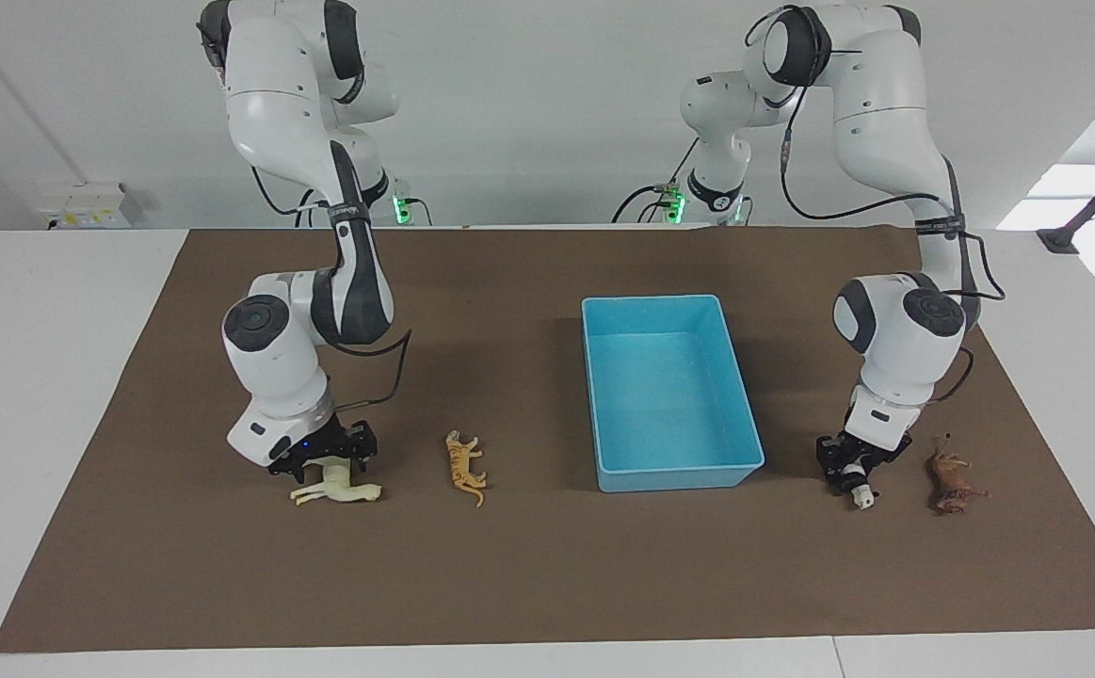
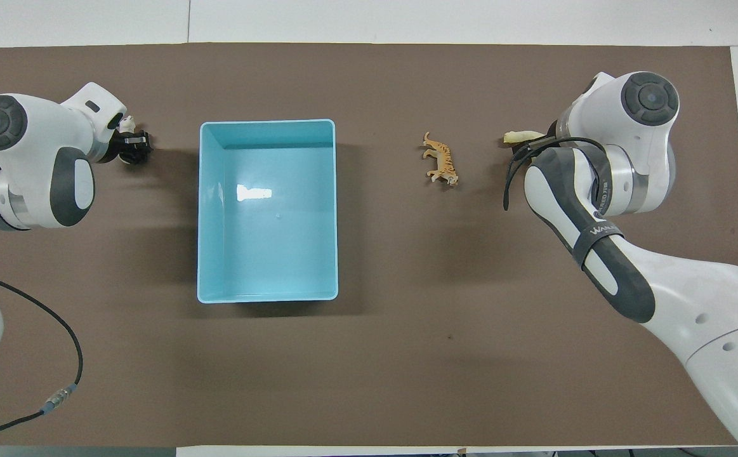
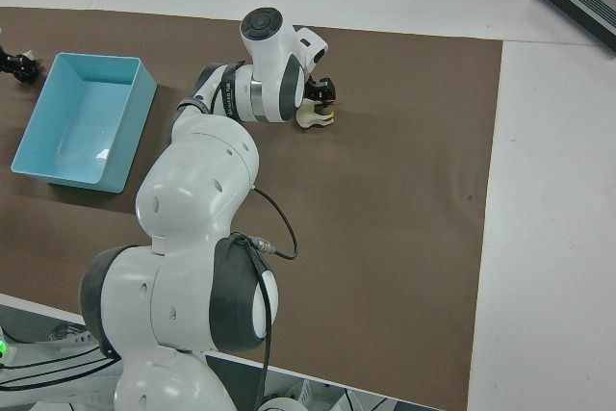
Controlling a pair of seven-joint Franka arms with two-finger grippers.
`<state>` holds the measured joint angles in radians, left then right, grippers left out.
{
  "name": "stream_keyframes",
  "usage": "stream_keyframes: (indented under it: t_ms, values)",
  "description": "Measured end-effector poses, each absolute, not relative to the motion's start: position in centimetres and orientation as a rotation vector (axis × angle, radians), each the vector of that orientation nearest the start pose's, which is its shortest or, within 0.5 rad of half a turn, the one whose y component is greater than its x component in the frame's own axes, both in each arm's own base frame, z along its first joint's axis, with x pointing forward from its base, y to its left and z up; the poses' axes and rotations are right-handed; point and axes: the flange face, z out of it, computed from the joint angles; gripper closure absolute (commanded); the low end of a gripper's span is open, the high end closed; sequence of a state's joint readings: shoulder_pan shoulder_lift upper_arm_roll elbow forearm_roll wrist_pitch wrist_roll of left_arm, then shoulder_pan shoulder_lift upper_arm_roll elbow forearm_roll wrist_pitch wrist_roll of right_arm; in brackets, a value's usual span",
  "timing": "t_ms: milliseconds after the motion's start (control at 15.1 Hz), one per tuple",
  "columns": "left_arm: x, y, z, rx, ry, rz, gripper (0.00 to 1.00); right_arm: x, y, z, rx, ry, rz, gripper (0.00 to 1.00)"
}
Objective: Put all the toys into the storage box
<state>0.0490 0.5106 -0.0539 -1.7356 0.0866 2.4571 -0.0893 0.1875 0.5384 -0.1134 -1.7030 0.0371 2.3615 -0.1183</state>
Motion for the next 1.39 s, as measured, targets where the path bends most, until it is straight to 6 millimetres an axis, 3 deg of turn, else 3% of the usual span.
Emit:
stream_keyframes:
  t_ms: [66, 133, 199, 332, 464, 597, 663, 796, 929, 995, 1061, 1194, 1393]
  values:
    - [69.0, 0.0, 31.6, -3.098, -0.059, -0.302, 0.66, 68.3, 6.0, 29.1, -3.154, -0.296, -0.203, 0.44]
    - [69.4, 0.0, 32.8, -3.099, -0.078, -0.267, 0.66, 68.3, 6.0, 28.8, -3.155, -0.297, -0.207, 0.93]
    - [69.7, -0.3, 34.4, -3.101, -0.109, -0.229, 0.66, 68.4, 5.9, 28.6, -3.155, -0.296, -0.207, 1.00]
    - [69.9, -1.2, 38.4, -3.110, -0.199, -0.171, 0.66, 68.4, 6.0, 28.9, -3.147, -0.284, -0.214, 1.00]
    - [68.8, -3.9, 43.3, -3.146, -0.315, -0.136, 0.65, 68.5, 5.7, 29.1, -3.147, -0.274, -0.214, 1.00]
    - [66.6, -8.9, 47.0, -3.161, -0.386, -0.086, 0.62, 68.9, 5.7, 30.2, -3.146, -0.271, -0.191, 1.00]
    - [65.4, -12.4, 47.8, -3.159, -0.402, -0.068, 0.62, 69.3, 5.8, 31.5, -3.145, -0.273, -0.176, 1.00]
    - [62.8, -19.5, 47.0, -3.153, -0.394, -0.024, 0.61, 70.3, 6.2, 35.4, -3.140, -0.277, -0.173, 1.00]
    - [60.0, -24.4, 44.7, -3.141, -0.349, 0.028, 0.57, 70.6, 6.3, 39.8, -3.132, -0.280, -0.216, 1.00]
    - [58.5, -26.1, 43.4, -3.135, -0.332, 0.045, 0.37, 70.3, 6.4, 41.7, -3.127, -0.277, -0.224, 1.00]
    - [57.1, -27.5, 42.1, -3.131, -0.313, 0.054, 0.04, 69.8, 6.7, 43.7, -3.122, -0.264, -0.222, 1.00]
    - [54.6, -29.1, 40.7, -3.123, -0.273, 0.068, 0.00, 68.4, 8.9, 47.3, -3.113, -0.218, -0.188, 1.00]
    - [54.2, -28.5, 41.7, -3.114, -0.268, 0.036, 0.00, 66.1, 15.1, 51.6, -3.110, -0.085, -0.109, 1.00]
